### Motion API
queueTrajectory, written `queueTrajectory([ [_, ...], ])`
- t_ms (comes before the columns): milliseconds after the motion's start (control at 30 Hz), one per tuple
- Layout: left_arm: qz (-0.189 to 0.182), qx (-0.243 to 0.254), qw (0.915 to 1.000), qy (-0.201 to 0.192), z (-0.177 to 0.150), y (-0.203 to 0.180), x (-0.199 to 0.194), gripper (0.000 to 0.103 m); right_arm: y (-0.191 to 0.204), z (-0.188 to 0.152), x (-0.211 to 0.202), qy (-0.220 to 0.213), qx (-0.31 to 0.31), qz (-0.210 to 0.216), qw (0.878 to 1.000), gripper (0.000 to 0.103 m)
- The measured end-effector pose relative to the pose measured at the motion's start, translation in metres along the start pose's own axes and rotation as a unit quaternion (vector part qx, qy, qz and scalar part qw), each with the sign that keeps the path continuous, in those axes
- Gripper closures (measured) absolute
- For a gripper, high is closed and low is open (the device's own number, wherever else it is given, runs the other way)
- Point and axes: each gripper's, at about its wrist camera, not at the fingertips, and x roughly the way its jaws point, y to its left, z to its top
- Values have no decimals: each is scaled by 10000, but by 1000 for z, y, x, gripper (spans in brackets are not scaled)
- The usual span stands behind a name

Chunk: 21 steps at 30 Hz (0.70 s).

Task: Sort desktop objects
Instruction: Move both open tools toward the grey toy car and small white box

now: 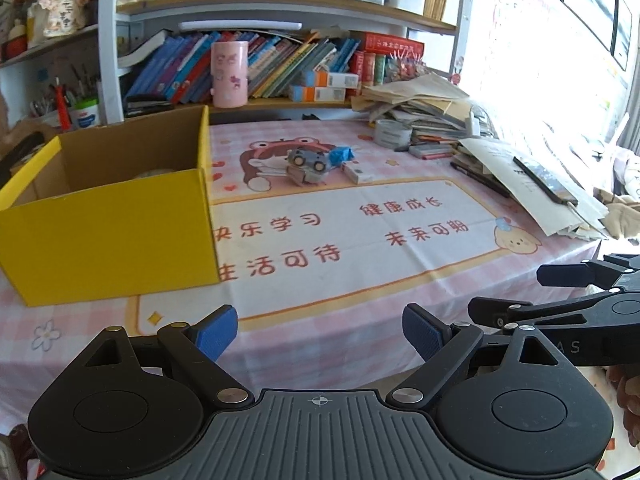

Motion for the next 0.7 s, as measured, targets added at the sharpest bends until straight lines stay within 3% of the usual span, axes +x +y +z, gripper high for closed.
queueTrajectory([
  [700,243,-211,9994,116,53,-41,83,11,-67,45,72,224,-60,229,9995,19],
])
